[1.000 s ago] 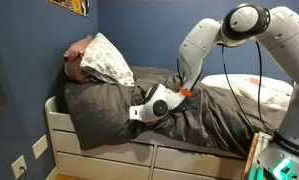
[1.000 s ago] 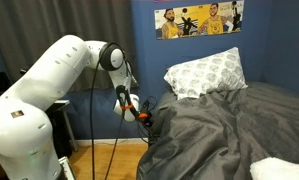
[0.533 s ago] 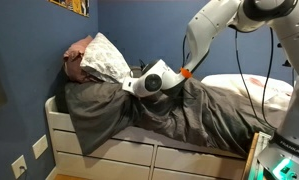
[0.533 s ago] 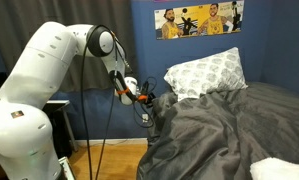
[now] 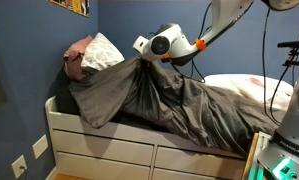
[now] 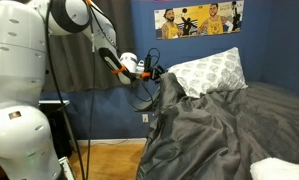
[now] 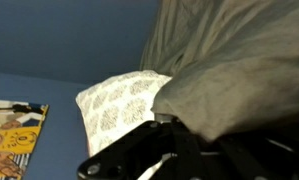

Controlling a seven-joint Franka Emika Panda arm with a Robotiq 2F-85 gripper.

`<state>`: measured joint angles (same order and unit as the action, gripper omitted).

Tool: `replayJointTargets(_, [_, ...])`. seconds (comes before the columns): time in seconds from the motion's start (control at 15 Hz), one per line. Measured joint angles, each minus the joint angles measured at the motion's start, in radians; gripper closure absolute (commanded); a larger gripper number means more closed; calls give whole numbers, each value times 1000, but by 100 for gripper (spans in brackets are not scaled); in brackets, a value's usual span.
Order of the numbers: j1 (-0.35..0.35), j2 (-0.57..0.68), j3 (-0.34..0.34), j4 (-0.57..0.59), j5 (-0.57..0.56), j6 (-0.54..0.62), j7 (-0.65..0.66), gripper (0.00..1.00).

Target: Move the blanket to the right

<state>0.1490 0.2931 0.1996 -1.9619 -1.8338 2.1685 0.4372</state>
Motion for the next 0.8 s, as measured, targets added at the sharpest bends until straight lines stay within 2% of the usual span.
replayJointTargets(0.47, [-60, -216, -68, -147, 102, -2, 120, 98])
replayJointTargets(0.53, [-64, -239, -78, -168, 112, 1, 141, 92])
replayJointTargets(0.8, [-73, -304, -104, -223, 127, 26, 194, 92])
